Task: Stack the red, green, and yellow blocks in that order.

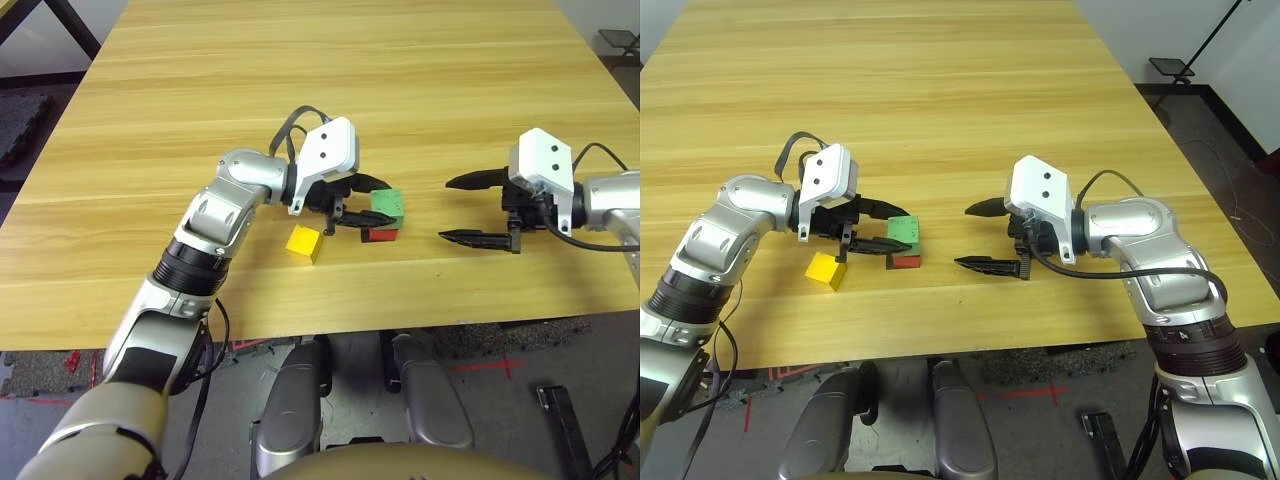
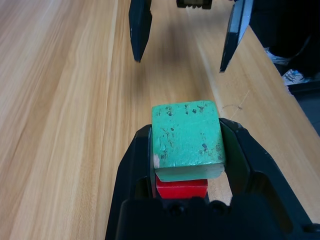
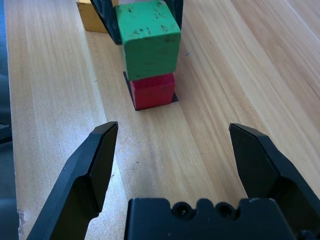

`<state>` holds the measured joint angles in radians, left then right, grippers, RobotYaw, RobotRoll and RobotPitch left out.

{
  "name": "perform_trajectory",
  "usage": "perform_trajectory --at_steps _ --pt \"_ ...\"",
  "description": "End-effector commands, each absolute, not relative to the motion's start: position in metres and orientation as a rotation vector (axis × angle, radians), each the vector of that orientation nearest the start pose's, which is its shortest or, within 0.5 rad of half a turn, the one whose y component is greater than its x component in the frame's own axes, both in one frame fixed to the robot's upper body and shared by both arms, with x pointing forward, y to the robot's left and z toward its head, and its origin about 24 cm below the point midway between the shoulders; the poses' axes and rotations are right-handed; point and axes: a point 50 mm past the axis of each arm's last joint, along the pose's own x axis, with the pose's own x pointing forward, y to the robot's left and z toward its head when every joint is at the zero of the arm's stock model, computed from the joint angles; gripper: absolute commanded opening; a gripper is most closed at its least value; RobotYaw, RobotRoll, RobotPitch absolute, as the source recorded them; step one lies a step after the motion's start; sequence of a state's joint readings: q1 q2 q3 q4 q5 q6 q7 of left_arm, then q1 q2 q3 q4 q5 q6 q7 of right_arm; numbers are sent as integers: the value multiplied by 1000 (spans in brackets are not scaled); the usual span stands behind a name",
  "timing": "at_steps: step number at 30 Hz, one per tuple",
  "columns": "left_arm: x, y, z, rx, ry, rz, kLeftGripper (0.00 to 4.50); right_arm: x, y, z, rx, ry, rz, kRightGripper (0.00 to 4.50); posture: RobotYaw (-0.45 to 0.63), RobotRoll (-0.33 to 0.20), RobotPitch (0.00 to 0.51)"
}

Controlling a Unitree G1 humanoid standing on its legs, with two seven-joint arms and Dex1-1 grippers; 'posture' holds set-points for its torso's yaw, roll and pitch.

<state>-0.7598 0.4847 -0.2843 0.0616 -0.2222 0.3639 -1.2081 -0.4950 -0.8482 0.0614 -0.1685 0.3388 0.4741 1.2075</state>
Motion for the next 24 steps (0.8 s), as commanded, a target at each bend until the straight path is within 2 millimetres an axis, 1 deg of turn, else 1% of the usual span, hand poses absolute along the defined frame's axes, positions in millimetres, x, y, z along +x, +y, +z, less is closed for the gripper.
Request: perform_trajectory --at_steps 1,5,17,22,24 --pt "312 97 180 531 50 -1459 2033 274 -195 193 -552 194 1228 4500 72 -19 238" --pt "314 96 179 531 50 -1457 2033 273 -196 194 -553 194 1227 4500 67 -29 240" --pt "313 94 176 519 53 -1465 2033 275 -195 192 -551 197 1222 4500 68 -32 242" --pt "316 97 176 530 57 -1454 3746 276 -194 192 -547 192 1224 4500 75 -29 247" --pt "317 98 177 531 56 -1448 4337 277 -194 192 -545 190 1222 4500 75 -29 247"
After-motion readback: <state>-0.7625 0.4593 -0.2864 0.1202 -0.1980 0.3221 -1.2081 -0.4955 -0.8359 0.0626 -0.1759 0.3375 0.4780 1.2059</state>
